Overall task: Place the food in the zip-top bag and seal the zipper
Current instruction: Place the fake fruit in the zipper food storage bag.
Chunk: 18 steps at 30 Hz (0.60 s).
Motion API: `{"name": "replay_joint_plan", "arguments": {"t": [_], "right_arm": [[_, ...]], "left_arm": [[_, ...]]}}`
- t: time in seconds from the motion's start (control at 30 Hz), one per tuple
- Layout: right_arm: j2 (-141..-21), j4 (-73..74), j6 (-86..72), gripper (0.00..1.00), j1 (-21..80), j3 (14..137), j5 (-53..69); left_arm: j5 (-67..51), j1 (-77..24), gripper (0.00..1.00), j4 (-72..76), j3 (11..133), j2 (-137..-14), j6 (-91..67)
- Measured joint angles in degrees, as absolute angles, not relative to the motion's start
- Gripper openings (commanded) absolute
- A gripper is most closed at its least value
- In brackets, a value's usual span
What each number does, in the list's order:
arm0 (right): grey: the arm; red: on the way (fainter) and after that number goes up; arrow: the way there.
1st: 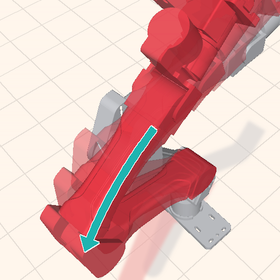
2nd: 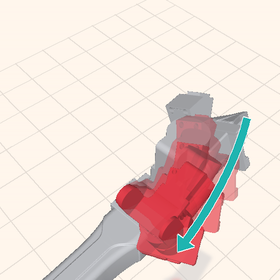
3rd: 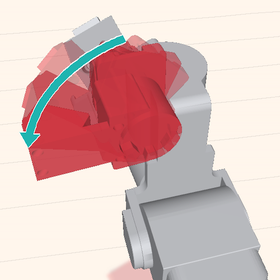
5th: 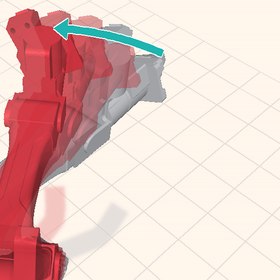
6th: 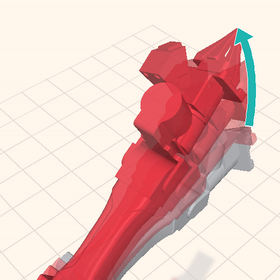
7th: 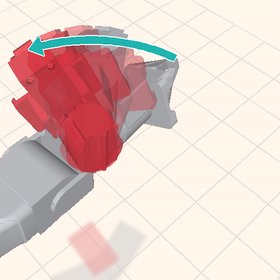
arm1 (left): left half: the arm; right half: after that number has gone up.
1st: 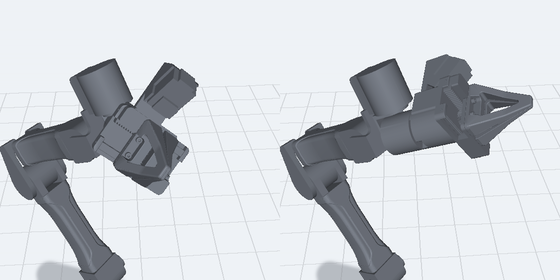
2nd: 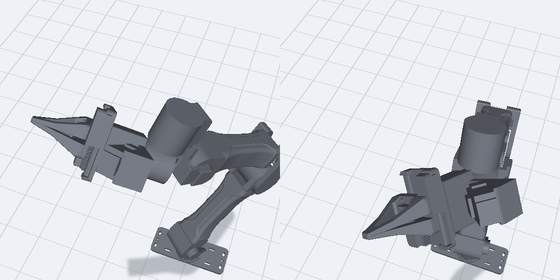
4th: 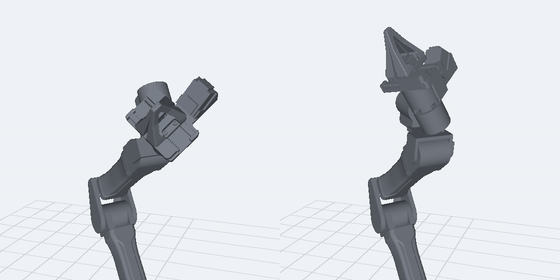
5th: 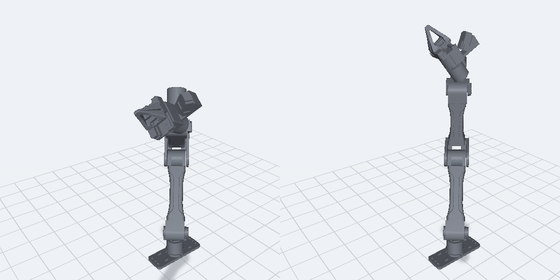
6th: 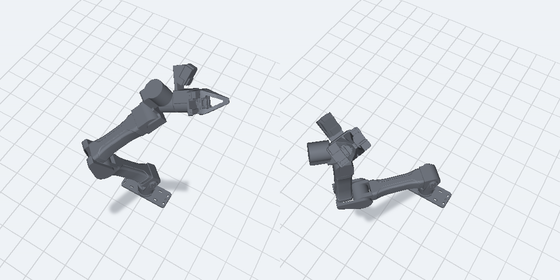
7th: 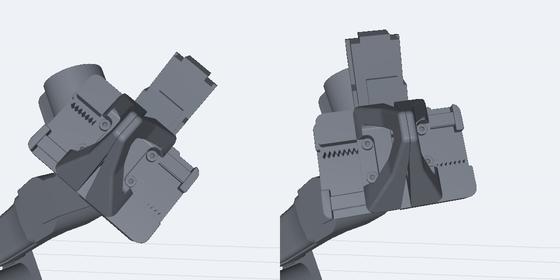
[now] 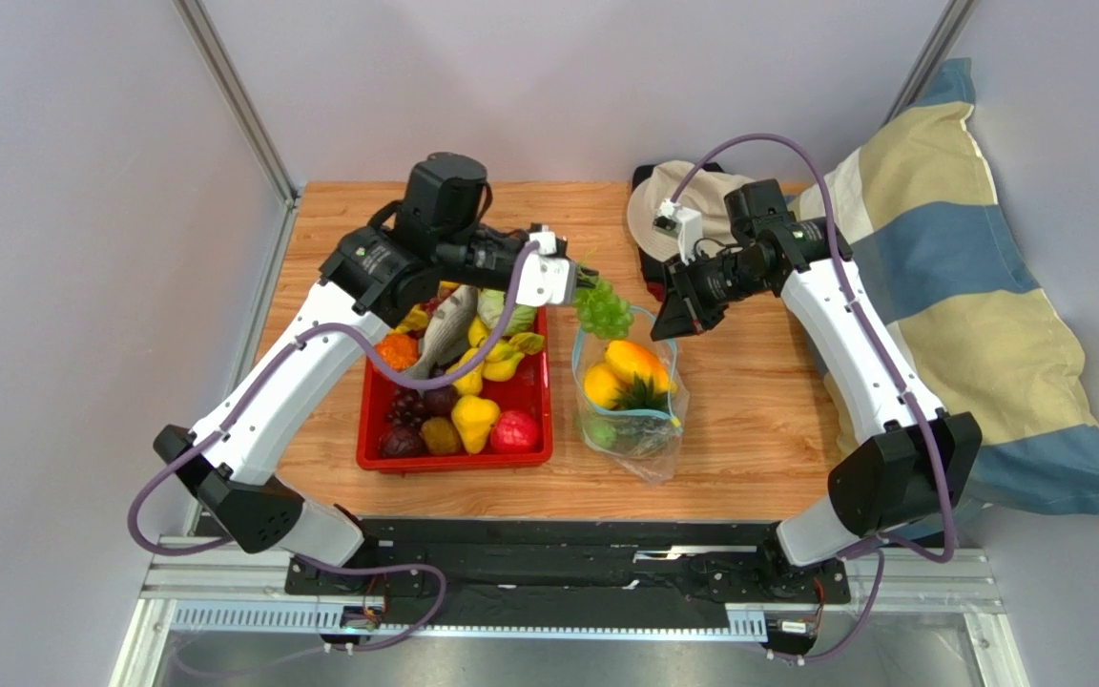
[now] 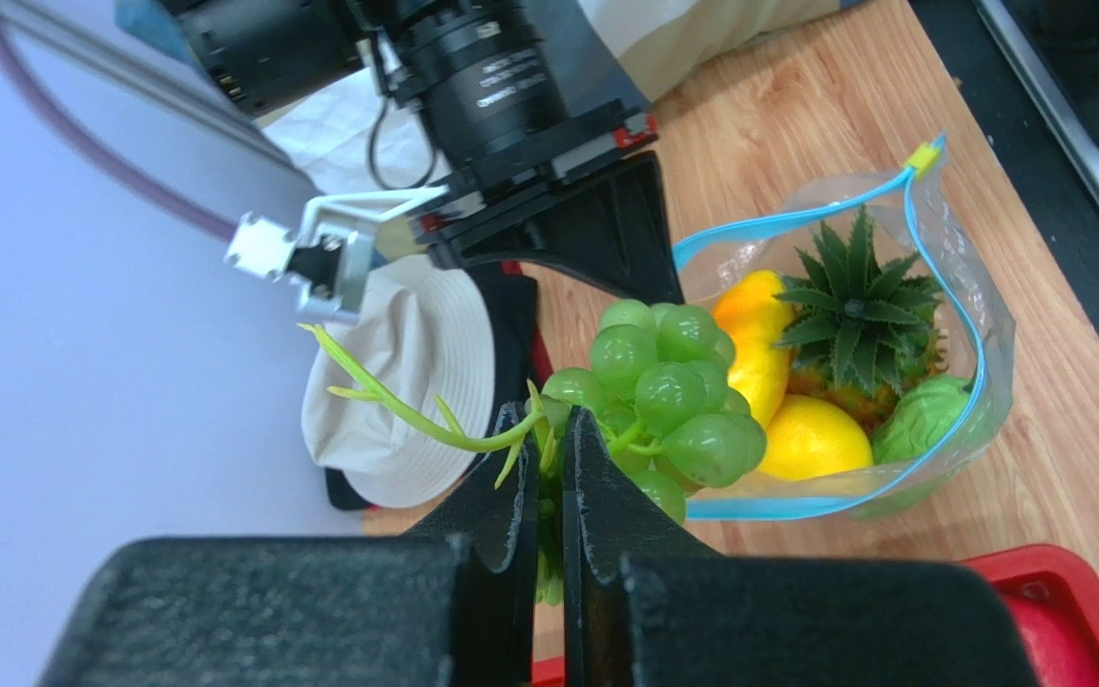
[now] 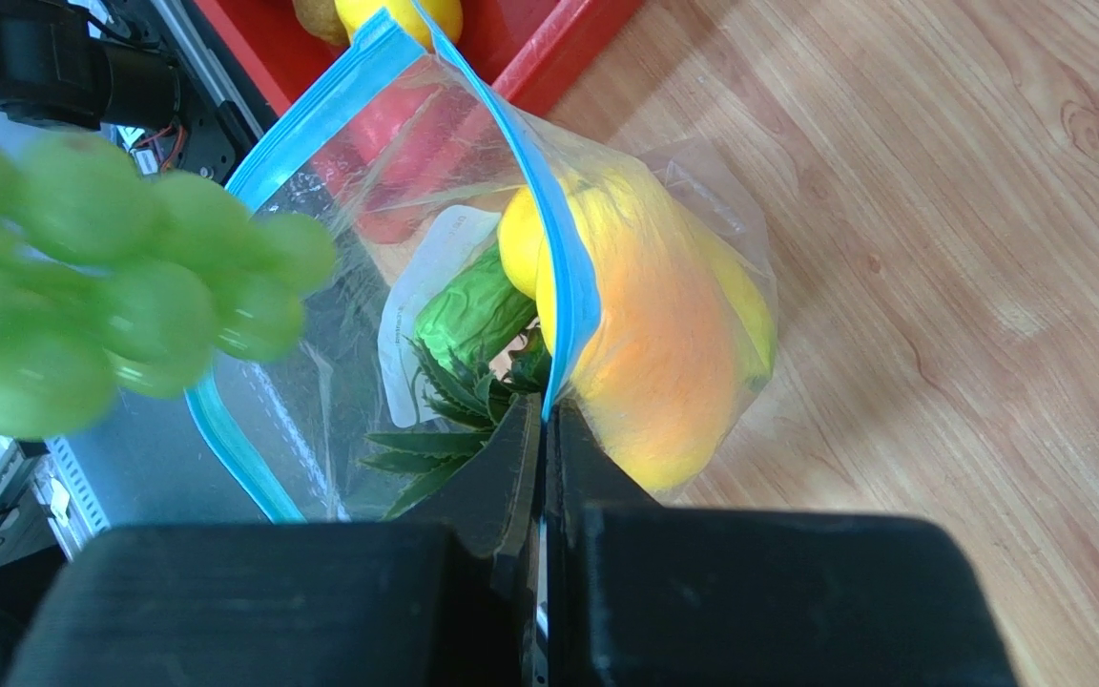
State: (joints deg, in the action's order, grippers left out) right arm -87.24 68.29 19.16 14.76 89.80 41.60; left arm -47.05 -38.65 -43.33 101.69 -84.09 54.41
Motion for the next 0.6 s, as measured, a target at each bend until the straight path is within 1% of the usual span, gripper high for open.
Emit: {"name": "replay_joint_plan", "arguments": {"t": [0.17,0.33,0.37,0.4,0.43,0.47,0.6], "right_arm": [[-87.2,68.2,19.2,0.00,15.3,90.0,42.1],[-87.2,68.2,19.4,0.00,15.8,90.0,42.8],[-87.2,68.1,19.4,0.00,16.0,90.0,43.0],[-87.2,68.0,19.5,0.00,16.2,90.0,43.3],[-87.2,68.1,19.6,0.00,16.4,90.0,43.6],[-87.2,68.0,19.8,0.00,16.5,90.0,43.9],[-87.2,68.0,21.1,0.00,16.6,90.0,45.2]], "left_arm": [[-46.2,-42.1,0.00,-46.6,100.5,-84.9,62.1],[-47.2,-44.9,0.00,-53.4,100.5,-86.9,70.8],[-47.6,-45.3,0.23,-54.7,100.5,-87.5,72.0],[-47.8,-45.8,0.41,-56.0,100.6,-88.3,73.1],[-47.9,-46.3,0.69,-57.0,100.6,-89.1,74.1],[-48.0,-46.8,0.99,-58.1,100.6,-90.1,74.9],[-47.6,-47.5,0.99,-60.7,100.6,-93.0,74.7]]}}
